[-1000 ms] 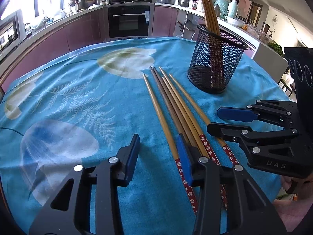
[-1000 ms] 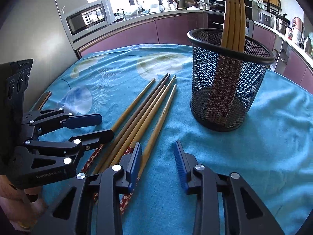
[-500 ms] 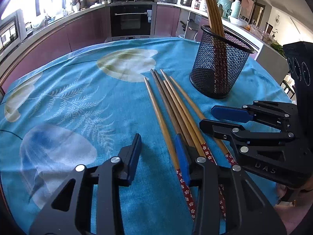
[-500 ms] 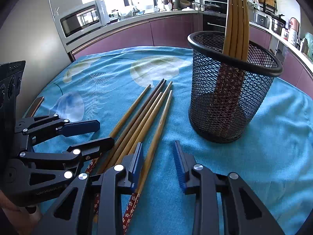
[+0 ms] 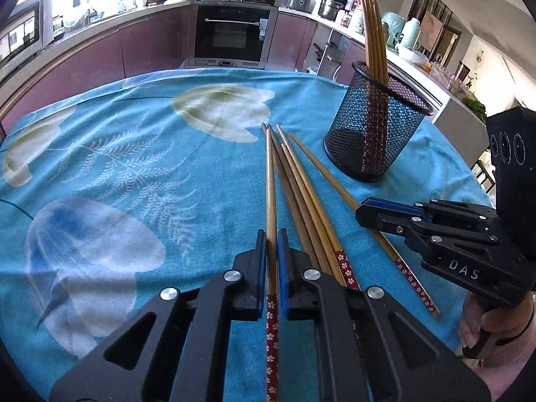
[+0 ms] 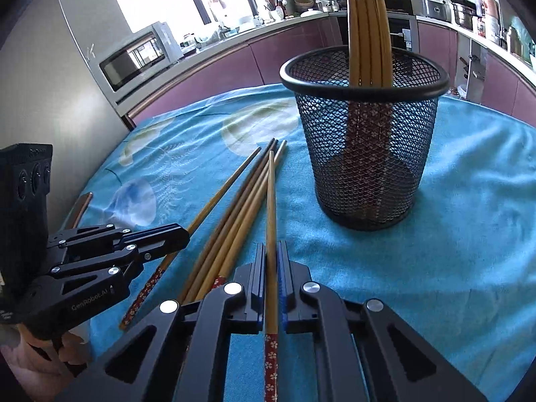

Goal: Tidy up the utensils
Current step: 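Close the left gripper on a chopstick while the right gripper grasps another, then lift both held chopsticks upright and carry them over the mesh cup, then lower both held chopsticks into the black mesh cup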

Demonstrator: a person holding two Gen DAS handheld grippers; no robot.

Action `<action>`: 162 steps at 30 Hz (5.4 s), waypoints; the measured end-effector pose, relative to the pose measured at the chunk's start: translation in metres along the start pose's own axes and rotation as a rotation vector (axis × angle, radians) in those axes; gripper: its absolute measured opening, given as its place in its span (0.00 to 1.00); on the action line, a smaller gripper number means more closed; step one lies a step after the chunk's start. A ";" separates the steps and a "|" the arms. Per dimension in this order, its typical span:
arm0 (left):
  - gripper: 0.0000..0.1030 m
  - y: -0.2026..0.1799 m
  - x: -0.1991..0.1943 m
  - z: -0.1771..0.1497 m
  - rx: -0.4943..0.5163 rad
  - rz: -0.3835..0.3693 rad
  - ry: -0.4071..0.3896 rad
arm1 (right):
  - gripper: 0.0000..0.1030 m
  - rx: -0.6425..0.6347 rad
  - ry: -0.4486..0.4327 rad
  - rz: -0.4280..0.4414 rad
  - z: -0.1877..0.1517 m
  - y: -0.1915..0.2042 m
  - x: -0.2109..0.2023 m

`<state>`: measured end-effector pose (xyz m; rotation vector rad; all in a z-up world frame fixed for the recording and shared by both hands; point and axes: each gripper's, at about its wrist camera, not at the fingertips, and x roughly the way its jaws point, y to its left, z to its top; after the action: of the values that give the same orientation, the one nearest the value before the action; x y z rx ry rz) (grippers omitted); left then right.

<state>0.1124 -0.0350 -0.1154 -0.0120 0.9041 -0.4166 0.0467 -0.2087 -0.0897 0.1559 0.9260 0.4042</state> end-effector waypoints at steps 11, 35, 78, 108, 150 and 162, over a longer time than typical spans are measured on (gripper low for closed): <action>0.07 -0.003 -0.005 -0.014 0.044 -0.040 0.021 | 0.06 -0.055 0.048 0.056 -0.005 0.014 0.005; 0.08 -0.008 0.007 0.006 0.050 -0.052 0.029 | 0.06 -0.076 0.031 0.044 0.002 0.007 0.000; 0.07 -0.052 -0.083 0.048 0.106 -0.196 -0.210 | 0.06 -0.063 -0.268 0.056 0.044 -0.016 -0.097; 0.07 -0.080 -0.127 0.111 0.165 -0.219 -0.386 | 0.06 -0.127 -0.464 0.004 0.094 -0.017 -0.162; 0.07 -0.101 -0.087 0.139 0.206 -0.132 -0.339 | 0.06 -0.090 -0.404 -0.073 0.115 -0.038 -0.120; 0.07 -0.104 -0.053 0.143 0.260 -0.127 -0.234 | 0.06 -0.096 -0.267 -0.088 0.115 -0.045 -0.092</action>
<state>0.1570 -0.1349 0.0335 0.1182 0.6157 -0.6355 0.1020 -0.2826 0.0332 0.0787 0.6472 0.3361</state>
